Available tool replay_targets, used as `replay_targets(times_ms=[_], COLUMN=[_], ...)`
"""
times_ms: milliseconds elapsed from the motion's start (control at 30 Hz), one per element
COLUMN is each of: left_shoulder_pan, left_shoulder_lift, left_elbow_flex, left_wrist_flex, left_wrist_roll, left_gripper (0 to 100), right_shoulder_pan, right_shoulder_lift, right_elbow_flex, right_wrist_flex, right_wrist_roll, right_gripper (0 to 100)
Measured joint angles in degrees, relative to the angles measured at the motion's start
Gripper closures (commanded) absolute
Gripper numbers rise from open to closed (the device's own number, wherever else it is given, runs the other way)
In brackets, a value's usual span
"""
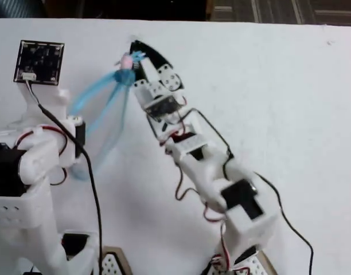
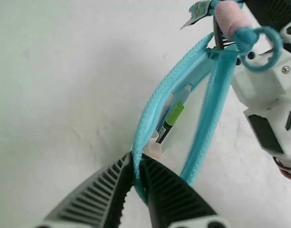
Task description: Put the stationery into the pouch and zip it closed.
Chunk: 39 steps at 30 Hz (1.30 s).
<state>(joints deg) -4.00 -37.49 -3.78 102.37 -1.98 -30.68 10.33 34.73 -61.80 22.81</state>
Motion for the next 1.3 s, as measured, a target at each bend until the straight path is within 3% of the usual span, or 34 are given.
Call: replay_targets(times_ms=[167,833,1100,1300], left_shoulder_pan=[0.0,0.18,0.26,0.18], left_shoulder_lift=[0.0,0.0,-0.53,-1.67], left_elbow_flex=[0.0,0.0,-0.09,-4.66], left_wrist_flex=[0.0,0.0,-0.09,-0.09], left_wrist_roll=[-0.09,-0.09,-0.09,-0.09], left_gripper=[98,98,97,80], right_shoulder_pan=[1.14,16.0,16.97,12.57], right_shoulder_lift=[-9.85,-35.43,-41.49,-42.46], right_elbow_flex=[3.52,3.87,-0.88,-11.69], right_wrist_flex=[3.08,36.04,46.77,61.19], right_wrist_roll=[-0.26,-25.93,-32.88,-33.05], right_gripper=[98.2,98.2,98.2,98.1])
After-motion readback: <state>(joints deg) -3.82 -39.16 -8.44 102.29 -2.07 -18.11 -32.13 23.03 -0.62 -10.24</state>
